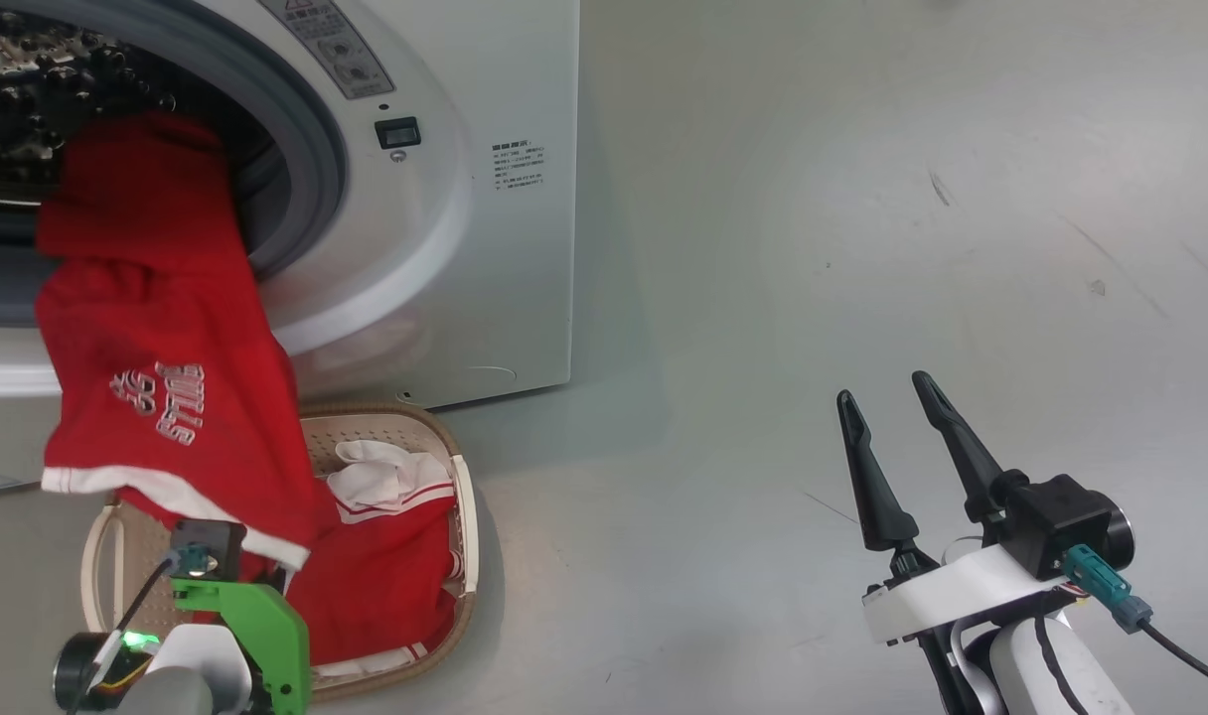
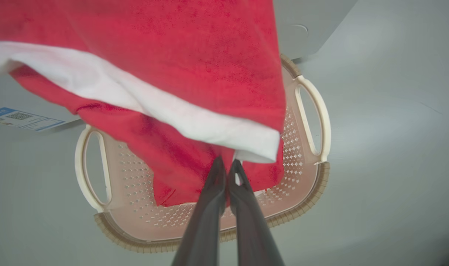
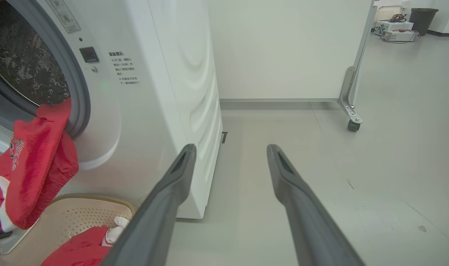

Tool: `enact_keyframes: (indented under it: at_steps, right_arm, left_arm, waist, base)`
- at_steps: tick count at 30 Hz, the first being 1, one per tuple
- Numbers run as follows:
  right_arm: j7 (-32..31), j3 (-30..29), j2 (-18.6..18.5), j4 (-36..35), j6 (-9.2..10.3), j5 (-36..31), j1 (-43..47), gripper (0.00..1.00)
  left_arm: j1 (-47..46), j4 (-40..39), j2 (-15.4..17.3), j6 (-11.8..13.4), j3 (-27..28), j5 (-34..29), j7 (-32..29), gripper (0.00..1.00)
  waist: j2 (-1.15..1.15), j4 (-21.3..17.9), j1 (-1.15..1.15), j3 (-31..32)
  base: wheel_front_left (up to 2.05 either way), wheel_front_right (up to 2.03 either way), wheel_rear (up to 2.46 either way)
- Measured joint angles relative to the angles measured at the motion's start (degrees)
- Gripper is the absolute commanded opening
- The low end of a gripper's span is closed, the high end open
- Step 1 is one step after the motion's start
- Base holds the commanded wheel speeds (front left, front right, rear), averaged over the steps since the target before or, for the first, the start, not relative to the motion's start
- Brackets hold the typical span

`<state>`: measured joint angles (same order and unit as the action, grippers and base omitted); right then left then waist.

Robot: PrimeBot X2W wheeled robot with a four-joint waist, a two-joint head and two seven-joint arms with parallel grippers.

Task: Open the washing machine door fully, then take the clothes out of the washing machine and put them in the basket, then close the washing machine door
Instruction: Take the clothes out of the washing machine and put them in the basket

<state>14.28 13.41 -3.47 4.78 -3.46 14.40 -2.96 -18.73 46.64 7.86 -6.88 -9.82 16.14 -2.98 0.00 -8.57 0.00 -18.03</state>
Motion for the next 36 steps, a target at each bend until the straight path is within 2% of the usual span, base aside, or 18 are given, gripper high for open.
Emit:
enact_keyframes:
  at_steps: [2, 7, 13, 18, 28, 36]
  right_arm:
    - [0.0, 0.03, 0.0, -0.08, 0.0, -0.01, 0.01, 1.0]
    - [0.0, 0.2, 0.02, -0.31, -0.01, -0.01, 0.01, 1.0]
    - [0.0, -0.03, 0.02, -0.56, 0.0, -0.01, 0.01, 1.0]
    - [0.0, 0.1, 0.03, -1.03, 0.0, -0.01, 0.01, 1.0]
    - [0.0, 0.83, 0.15, -1.08, -0.42, -0.01, -0.18, 1.0]
    - [0.0, -0.07, 0.19, -1.22, -0.37, -0.01, -0.17, 1.0]
  left_arm:
    - [0.25, 1.65, -0.49, -0.01, -1.03, 0.6, -3.72, 0.0]
    - [0.95, 2.68, -0.85, -0.04, -1.71, 1.31, -7.15, 0.0]
    - [0.93, 2.33, -1.44, -0.04, -1.58, 4.26, -8.55, 0.0]
    - [0.77, 2.03, -1.37, -0.05, -2.1, 4.43, -9.25, 0.0]
    - [0.78, 5.12, -1.14, -0.05, -5.17, 6.83, -17.16, 0.0]
    - [-0.71, 2.97, -0.31, -0.05, -5.7, 7.04, -15.58, 0.0]
  waist:
    - [0.0, -0.21, 0.0, -0.01]
    - [0.0, -0.58, 0.0, -0.38]
    - [0.0, -0.9, 0.0, -1.0]
    - [0.0, -1.27, 0.0, -1.9]
    - [0.0, -3.2, 0.0, -3.53]
    - [0.0, -4.03, 0.0, -4.3]
  base:
    - [0.0, 0.0, 0.0]
    - [0.0, 0.0, 0.0]
    - [0.0, 0.0, 0.0]
    - [0.0, 0.0, 0.0]
    - [0.0, 0.0, 0.0]
    - [0.0, 0.0, 0.0]
